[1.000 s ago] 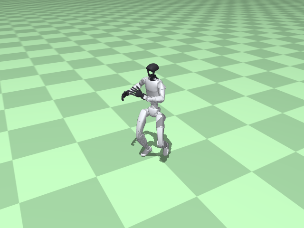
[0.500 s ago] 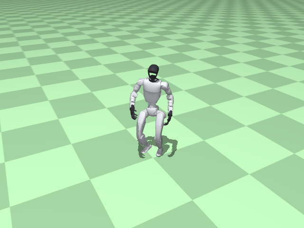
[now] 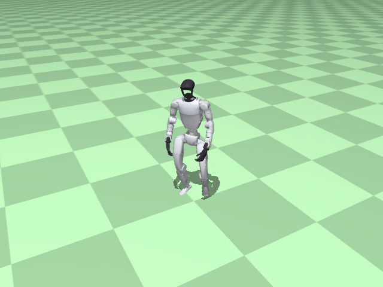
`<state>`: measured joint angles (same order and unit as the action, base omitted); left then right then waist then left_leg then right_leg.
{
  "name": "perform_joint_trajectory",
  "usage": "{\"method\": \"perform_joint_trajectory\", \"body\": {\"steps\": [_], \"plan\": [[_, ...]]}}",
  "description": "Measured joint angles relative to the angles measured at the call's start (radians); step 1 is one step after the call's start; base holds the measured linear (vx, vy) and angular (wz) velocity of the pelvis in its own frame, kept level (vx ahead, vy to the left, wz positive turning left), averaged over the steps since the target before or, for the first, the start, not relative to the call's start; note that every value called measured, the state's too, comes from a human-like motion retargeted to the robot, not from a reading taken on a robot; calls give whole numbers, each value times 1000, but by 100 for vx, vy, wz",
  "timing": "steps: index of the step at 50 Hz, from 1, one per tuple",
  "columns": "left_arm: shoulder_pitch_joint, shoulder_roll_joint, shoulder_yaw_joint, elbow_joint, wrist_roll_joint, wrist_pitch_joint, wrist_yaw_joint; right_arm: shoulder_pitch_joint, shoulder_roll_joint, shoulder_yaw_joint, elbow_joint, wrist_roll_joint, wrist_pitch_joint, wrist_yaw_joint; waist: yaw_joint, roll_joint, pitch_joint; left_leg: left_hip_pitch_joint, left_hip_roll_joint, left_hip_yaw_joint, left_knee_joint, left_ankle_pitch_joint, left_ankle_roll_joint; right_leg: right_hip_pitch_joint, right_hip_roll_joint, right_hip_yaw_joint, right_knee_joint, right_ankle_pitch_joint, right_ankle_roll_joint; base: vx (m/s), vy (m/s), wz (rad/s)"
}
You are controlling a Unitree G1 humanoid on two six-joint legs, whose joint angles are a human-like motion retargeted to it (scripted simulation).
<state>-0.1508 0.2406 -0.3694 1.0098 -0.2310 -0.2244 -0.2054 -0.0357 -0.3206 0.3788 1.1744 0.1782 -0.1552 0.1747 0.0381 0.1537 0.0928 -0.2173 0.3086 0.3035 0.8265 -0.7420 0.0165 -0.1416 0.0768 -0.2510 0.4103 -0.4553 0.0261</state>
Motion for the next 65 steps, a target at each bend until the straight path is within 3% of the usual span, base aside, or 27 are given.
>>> {"method": "perform_joint_trajectory", "body": {"steps": [2, 11, 14, 20, 25, 39, 50, 55, 62, 65], "plan": [[-8, 5, -18, 6, -2, 5, -21, -44, 18, 4, 30, 22, -3, 0, -14, -40, -11, 70, -108, 21, -181, 45, 22, -13, -66, 1, 14, -22, 11, 5, 13, 41], [28, 10, -70, 29, -5, 14, -35, -147, 47, 71, -38, 28, -15, 17, -14, -99, 10, 134, -227, 24, -281, 63, 49, -80, -199, 21, 229, -95, 21, -2, 15, 25], [31, 14, -63, 59, 2, 15, -30, -180, 51, 82, -57, 25, -11, 21, -29, -199, 1, 284, -417, 12, -660, 239, 87, -134, -326, 63, 315, -130, 40, 2, 17, 41], [67, 14, -60, 114, 33, 24, -25, -177, 57, 88, -45, -16, -5, 17, -28, -268, 31, 385, -518, -17, -801, 318, 107, -169, -429, 111, 467, -139, 50, -5, 13, 25], [71, 21, -55, 136, 59, 26, -24, -162, 67, 83, -1, -60, 8, 19, -36, -310, 60, 438, -571, -61, -861, 356, 123, -210, -483, 159, 576, -89, 59, -3, 10, 41], [38, 47, -43, 64, 28, 2, 10, -142, 72, 81, 103, -109, 28, 43, -31, -355, 91, 439, -600, -172, -862, 374, 123, -347, -444, 251, 591, 24, 96, 1, 2, 46], [31, 56, -42, -88, -10, -26, 25, -224, 42, 34, 15, -54, 14, 37, -14, -377, 106, 456, -599, -230, -861, 369, 131, -420, -455, 225, 667, 145, 64, 7, -4, 25], [26, 61, -48, -194, -30, -25, -12, -234, 47, 1, -48, 2, 15, 42, -20, -376, 108, 468, -586, -258, -859, 354, 142, -469, -405, 230, 689, 208, 64, 14, -7, 20], [6, 79, -26, -325, -63, -4, -88, -152, 84, -60, -57, 59, 46, 73, -12, -378, 98, 484, -567, -304, -812, 299, 163, -454, -359, 212, 687, 140, 25, 23, -9, 21], [9, 87, 29, -363, -97, 1, -89, -97, 98, -99, -15, 60, 62, 71, -3, -367, 104, 417, -539, -303, -584, 197, 162, -389, -333, 186, 660, 94, -3, 25, -10, 30]]}}
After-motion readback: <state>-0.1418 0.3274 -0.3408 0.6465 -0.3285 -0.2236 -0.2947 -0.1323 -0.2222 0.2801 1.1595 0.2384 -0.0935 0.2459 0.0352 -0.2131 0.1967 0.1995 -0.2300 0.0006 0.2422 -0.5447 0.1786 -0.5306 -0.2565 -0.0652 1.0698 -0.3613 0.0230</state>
